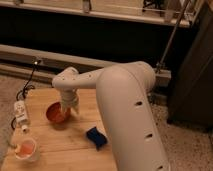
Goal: Drag the ceramic bowl in a circle
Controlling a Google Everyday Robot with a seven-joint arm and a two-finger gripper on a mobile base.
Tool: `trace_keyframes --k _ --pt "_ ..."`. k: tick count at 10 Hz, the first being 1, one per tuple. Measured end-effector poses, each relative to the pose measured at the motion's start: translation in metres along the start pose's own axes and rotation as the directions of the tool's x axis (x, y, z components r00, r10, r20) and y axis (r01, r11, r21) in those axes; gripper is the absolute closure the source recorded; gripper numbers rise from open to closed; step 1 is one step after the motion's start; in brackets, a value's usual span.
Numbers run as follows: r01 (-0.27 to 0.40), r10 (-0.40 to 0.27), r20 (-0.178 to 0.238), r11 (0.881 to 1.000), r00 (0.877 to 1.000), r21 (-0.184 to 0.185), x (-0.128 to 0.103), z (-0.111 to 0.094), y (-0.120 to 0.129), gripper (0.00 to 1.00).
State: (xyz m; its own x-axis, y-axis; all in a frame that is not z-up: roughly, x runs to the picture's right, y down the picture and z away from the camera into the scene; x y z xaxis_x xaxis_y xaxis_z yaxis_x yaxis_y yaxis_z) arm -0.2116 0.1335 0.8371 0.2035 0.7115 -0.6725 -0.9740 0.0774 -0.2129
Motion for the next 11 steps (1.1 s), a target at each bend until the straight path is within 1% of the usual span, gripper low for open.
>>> trace_keyframes --k 1,3,4,5,6,8,9,11 --pt "0.007 -0.007 -0.004 1.000 1.000 0.008 -0.002 0.002 0.002 0.68" --pt "0.021 -0.020 -0.013 1.000 1.000 0.021 -0.007 0.005 0.006 0.91" --pt "0.026 -0.025 -0.016 0.999 1.000 0.022 -0.008 0.005 0.008 0.97" --pt "0.041 -0.041 -0.019 0.999 0.999 0.024 -0.007 0.004 0.012 1.00" --pt "0.064 -0.064 -0.025 0.997 0.998 0.030 -0.004 0.003 0.014 1.00" --pt "0.139 -0.137 -0.043 0.989 0.990 0.047 0.011 -0.002 0.021 1.00" --pt "0.195 -0.190 -0.066 0.979 0.979 0.064 0.025 -0.004 0.023 1.00" --pt "0.259 -0.250 -0.099 0.961 0.963 0.099 0.044 -0.009 0.016 1.00"
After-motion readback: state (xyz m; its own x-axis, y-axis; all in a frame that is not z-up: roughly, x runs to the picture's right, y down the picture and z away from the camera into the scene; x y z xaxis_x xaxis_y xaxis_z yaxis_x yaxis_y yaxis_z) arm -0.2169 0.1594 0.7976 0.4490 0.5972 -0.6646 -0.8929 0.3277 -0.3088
